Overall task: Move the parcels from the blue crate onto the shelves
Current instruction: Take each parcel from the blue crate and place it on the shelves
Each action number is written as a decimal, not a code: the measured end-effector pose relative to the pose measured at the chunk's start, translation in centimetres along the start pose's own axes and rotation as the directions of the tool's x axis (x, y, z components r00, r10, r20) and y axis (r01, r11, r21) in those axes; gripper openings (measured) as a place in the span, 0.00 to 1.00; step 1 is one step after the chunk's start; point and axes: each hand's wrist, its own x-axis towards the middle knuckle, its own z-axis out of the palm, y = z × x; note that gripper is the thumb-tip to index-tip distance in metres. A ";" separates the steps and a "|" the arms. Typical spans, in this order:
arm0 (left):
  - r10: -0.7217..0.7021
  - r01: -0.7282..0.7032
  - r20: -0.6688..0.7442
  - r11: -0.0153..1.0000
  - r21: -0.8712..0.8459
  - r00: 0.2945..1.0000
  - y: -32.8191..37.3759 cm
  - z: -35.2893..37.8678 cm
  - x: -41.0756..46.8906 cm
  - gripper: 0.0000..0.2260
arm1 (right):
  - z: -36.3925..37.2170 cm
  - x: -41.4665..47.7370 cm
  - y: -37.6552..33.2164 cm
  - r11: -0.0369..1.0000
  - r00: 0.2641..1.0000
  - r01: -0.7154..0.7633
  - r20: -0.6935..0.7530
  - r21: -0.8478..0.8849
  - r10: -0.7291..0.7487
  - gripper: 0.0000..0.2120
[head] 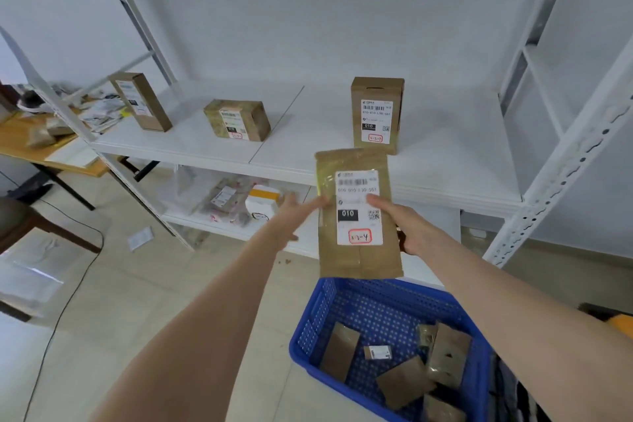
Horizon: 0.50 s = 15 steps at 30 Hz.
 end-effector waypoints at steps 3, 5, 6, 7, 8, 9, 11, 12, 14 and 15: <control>-0.059 0.077 0.156 0.991 -0.110 0.986 -1.7 1.2 -0.4 0.45 | 0.7 -0.2 -0.6 0.997 1.000 -0.002 -0.028 0.078 0.004 0.24; -0.014 0.034 0.138 0.989 -0.144 0.990 -1.7 1.5 -0.6 0.31 | 1.0 -0.6 -0.9 0.997 0.999 0.006 -0.041 0.082 -0.002 0.24; 0.002 0.017 0.119 0.988 -0.156 0.993 -1.7 1.4 -0.5 0.27 | 1.1 -0.8 -1.1 0.997 0.999 0.007 -0.034 0.070 -0.004 0.23; 0.016 0.001 0.107 0.986 -0.165 0.994 -1.5 1.2 -0.6 0.26 | 1.0 -1.1 -1.2 0.998 1.000 0.002 -0.018 0.056 -0.001 0.22; 0.029 -0.012 0.097 0.985 -0.170 0.995 -1.4 1.0 -0.5 0.26 | 0.8 -1.2 -1.3 0.999 1.000 -0.010 0.006 0.038 0.010 0.21; 0.034 -0.019 0.082 0.985 -0.174 0.996 -1.2 0.8 -0.6 0.26 | 0.7 -1.5 -1.3 1.000 0.999 -0.024 0.032 0.016 0.024 0.21; 0.034 -0.026 0.043 0.983 -0.184 0.998 -1.0 0.5 -0.5 0.25 | 0.6 -1.7 -1.4 0.999 0.998 -0.030 0.058 -0.028 0.032 0.21; 0.035 -0.029 0.031 0.982 -0.189 0.999 -1.0 0.4 -0.4 0.24 | 0.6 -1.7 -1.4 0.999 0.998 -0.022 0.057 -0.039 0.024 0.22; 0.052 -0.048 0.017 0.980 -0.191 0.999 -0.8 0.6 -0.5 0.23 | 0.7 -1.9 -1.4 0.999 0.999 0.007 0.044 -0.042 -0.005 0.22; 0.060 -0.057 0.013 0.980 -0.192 0.998 -0.8 0.7 -0.5 0.22 | 0.7 -2.0 -1.4 0.999 0.999 0.015 0.038 -0.037 -0.014 0.22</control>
